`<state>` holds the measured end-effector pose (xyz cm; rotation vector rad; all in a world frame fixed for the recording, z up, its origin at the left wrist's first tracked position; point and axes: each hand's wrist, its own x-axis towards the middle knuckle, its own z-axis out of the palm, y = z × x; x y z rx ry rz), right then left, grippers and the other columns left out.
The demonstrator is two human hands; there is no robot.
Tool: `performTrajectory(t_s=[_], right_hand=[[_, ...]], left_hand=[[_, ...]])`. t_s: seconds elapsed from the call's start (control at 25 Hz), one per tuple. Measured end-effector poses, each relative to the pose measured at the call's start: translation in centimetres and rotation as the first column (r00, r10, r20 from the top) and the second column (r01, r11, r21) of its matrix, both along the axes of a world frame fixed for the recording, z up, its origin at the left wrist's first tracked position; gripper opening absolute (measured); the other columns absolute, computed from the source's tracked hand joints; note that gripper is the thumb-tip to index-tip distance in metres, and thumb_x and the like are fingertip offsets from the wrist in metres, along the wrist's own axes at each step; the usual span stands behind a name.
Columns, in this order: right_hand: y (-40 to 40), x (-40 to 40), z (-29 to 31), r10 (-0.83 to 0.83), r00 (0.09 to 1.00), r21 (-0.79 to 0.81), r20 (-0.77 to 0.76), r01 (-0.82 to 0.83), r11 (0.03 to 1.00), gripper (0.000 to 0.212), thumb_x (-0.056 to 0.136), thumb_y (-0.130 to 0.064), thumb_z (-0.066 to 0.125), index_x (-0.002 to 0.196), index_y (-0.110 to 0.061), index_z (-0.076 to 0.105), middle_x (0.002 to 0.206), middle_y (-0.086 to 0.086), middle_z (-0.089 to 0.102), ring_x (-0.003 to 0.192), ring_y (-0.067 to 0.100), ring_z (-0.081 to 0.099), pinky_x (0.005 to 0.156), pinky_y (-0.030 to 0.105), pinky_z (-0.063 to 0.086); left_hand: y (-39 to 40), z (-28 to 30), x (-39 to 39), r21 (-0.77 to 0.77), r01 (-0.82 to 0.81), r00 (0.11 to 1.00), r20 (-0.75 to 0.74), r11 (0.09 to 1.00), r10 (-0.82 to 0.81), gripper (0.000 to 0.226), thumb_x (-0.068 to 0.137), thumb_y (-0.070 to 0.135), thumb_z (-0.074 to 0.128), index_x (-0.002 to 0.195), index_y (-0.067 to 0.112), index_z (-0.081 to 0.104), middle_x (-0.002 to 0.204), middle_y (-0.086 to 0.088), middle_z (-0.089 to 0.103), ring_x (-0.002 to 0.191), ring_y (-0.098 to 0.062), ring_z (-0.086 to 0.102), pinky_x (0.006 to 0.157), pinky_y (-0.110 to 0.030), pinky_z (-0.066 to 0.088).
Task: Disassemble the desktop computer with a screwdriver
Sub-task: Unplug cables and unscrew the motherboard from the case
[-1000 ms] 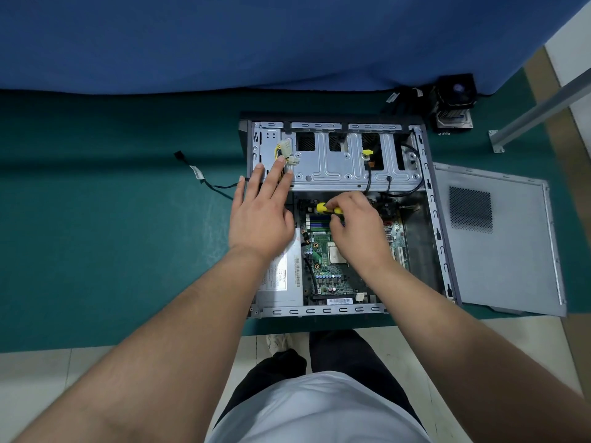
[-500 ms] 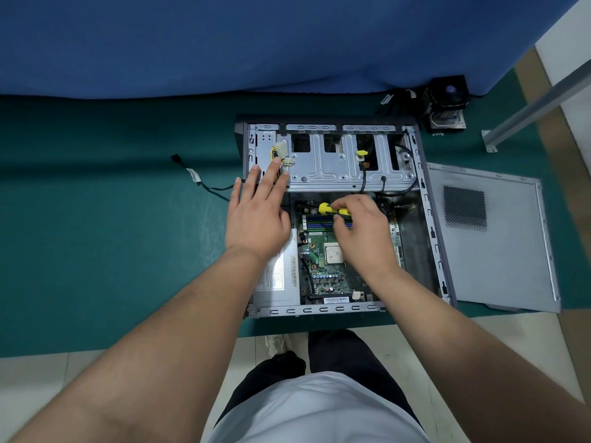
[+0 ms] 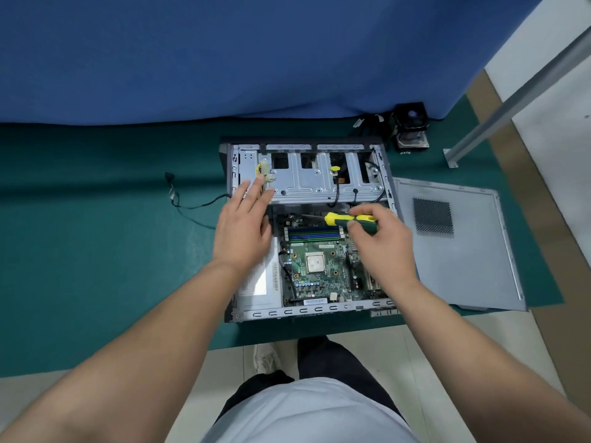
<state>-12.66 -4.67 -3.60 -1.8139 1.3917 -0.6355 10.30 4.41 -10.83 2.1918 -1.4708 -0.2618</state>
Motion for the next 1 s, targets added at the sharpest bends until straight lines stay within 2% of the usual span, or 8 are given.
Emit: performTrajectory(t_s=[0.12,0.24,0.32,0.36,0.56,0.64,0.84,1.0], right_hand=[[-0.5,-1.9,1.6,-0.100,0.983,0.123,0.151,0.081,0.989,0.013,0.092,-0.023,0.070,0.096,-0.035,0.072,0.068,-0.012,0.065,0.046,0.004,0.043,0.041,0.018,0.034],[-1.0,-3.5,2.7,-0.154,0.964,0.174,0.217,0.118,0.978,0.013,0.090,-0.023,0.073,0.095,-0.036,0.074,0.082,-0.008,0.074,0.055,0.010,0.051,0.048,0.021,0.041],[-1.4,-4.4,3.1,-0.175,0.949,0.228,0.260,0.116,0.967,0.015,0.090,-0.023,0.073,0.096,-0.037,0.074,0.086,-0.006,0.075,0.064,0.018,0.056,0.060,0.030,0.047],[-1.7,-4.8,3.2,-0.181,0.947,0.246,0.266,0.115,0.962,0.016,0.090,-0.023,0.073,0.096,-0.037,0.074,0.086,-0.007,0.076,0.068,0.022,0.057,0.065,0.035,0.048],[-4.2,-6.7,3.0,-0.183,0.953,0.283,0.240,0.111,0.953,0.015,0.090,-0.024,0.075,0.098,-0.036,0.075,0.086,-0.011,0.075,0.074,0.026,0.063,0.070,0.054,0.056],[-5.7,-7.3,3.0,-0.203,0.931,0.290,0.303,0.113,0.950,0.020,0.088,-0.022,0.078,0.102,-0.036,0.073,0.095,-0.011,0.075,0.080,0.020,0.071,0.078,0.049,0.062],[-9.8,-7.5,2.5,-0.516,0.479,0.628,0.710,-0.100,0.772,0.043,0.073,-0.029,0.091,0.105,-0.014,0.068,0.095,0.003,0.069,0.081,0.014,0.063,0.064,0.023,0.049],[-12.3,-7.1,2.1,-0.502,0.547,0.654,0.670,-0.115,0.748,0.015,0.084,-0.027,0.077,0.091,-0.013,0.073,0.091,0.004,0.070,0.082,0.013,0.060,0.070,0.027,0.044]], left_hand=[[-0.8,1.9,-2.3,-0.032,-0.213,0.808,-0.567,0.976,0.158,0.044,0.103,0.014,0.052,0.146,0.025,0.053,0.144,0.011,0.056,0.128,-0.007,0.053,0.114,-0.033,0.043],[-2.9,4.4,-4.4,0.233,-0.389,0.111,-0.948,0.891,0.297,0.031,0.103,0.012,0.057,0.134,0.014,0.060,0.126,-0.005,0.069,0.111,-0.017,0.069,0.109,-0.038,0.049],[-4.2,5.6,-5.2,0.340,-0.373,-0.357,-0.911,0.863,0.205,0.027,0.102,0.011,0.059,0.128,0.002,0.058,0.116,-0.020,0.071,0.106,-0.029,0.073,0.103,-0.042,0.055],[-4.8,6.1,-5.5,0.358,-0.367,-0.459,-0.872,0.858,0.167,0.026,0.101,0.010,0.060,0.124,-0.002,0.059,0.113,-0.024,0.072,0.103,-0.033,0.074,0.094,-0.040,0.060],[-7.9,7.1,-7.2,0.369,-0.357,-0.359,-0.902,0.858,0.239,0.021,0.095,-0.002,0.067,0.115,-0.007,0.066,0.113,-0.025,0.073,0.097,-0.029,0.076,0.081,-0.031,0.063],[-9.1,7.1,-7.7,0.380,-0.365,-0.342,-0.904,0.850,0.257,0.022,0.094,-0.005,0.066,0.115,-0.008,0.067,0.112,-0.024,0.074,0.096,-0.029,0.077,0.081,-0.030,0.063],[-11.6,7.9,-10.3,0.366,-0.246,-0.411,-0.878,0.897,0.245,0.024,0.093,-0.004,0.064,0.117,-0.007,0.066,0.105,-0.026,0.075,0.099,-0.030,0.076,0.073,-0.023,0.061],[-14.1,8.3,-12.2,0.328,-0.151,-0.323,-0.908,0.933,0.267,0.023,0.099,-0.001,0.060,0.121,-0.005,0.063,0.109,-0.025,0.075,0.103,-0.029,0.075,0.077,-0.024,0.061]])
